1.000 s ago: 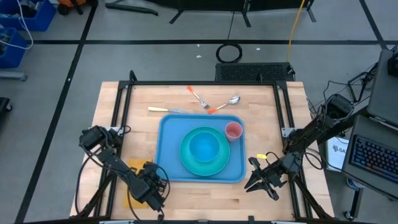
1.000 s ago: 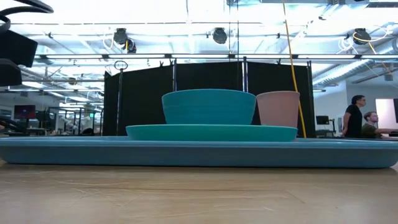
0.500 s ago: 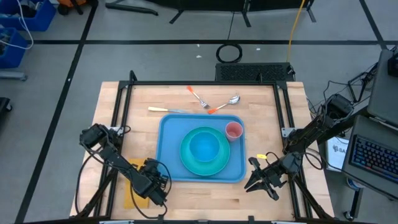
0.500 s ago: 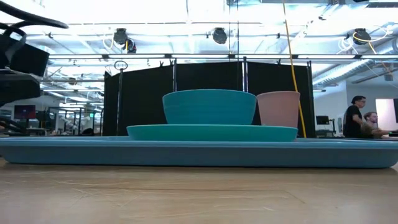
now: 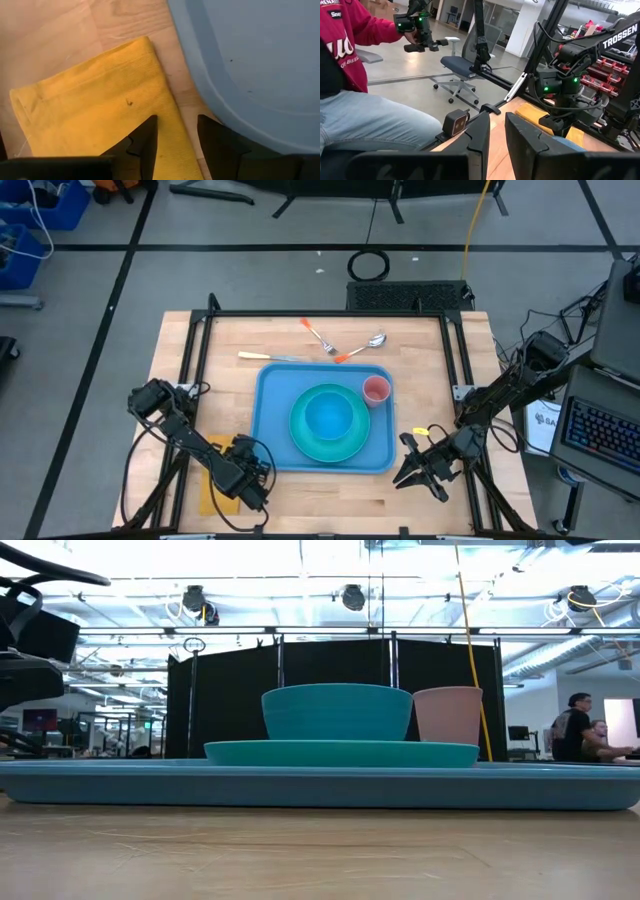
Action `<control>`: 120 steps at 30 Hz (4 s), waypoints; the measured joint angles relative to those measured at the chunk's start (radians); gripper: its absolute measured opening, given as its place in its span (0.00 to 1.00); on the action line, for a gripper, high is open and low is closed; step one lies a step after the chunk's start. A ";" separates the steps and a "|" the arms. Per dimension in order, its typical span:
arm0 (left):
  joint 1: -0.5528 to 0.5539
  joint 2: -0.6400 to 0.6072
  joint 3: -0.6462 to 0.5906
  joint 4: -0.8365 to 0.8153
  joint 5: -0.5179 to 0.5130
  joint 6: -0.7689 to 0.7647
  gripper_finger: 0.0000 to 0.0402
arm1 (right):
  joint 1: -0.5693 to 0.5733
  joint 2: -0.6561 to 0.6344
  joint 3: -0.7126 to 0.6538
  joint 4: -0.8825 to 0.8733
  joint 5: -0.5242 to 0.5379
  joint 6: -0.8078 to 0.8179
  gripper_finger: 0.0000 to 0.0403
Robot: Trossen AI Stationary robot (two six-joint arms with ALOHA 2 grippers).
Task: Set up tray
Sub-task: Put the yellow napkin on the blue tray
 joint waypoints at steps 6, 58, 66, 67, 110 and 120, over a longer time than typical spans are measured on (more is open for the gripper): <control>-0.008 0.001 0.000 0.010 -0.009 -0.015 0.17 | 0.000 0.000 0.000 -0.002 0.000 0.000 0.12; -0.106 0.004 0.059 -0.111 -0.227 -0.099 0.00 | 0.000 0.000 0.000 -0.008 0.002 0.000 0.12; -0.103 0.004 0.095 -0.158 -0.241 -0.103 0.00 | 0.000 0.000 0.000 -0.008 0.002 0.000 0.12; -0.103 0.004 0.095 -0.158 -0.244 -0.103 0.00 | 0.000 0.000 0.000 -0.008 0.002 0.000 0.12; 0.006 0.002 0.168 -0.119 -0.481 0.061 0.00 | -0.014 0.001 0.000 -0.016 0.002 0.015 0.12; 0.176 0.002 0.168 -0.070 -0.466 0.316 0.00 | -0.018 0.020 -0.019 0.012 0.001 0.028 0.12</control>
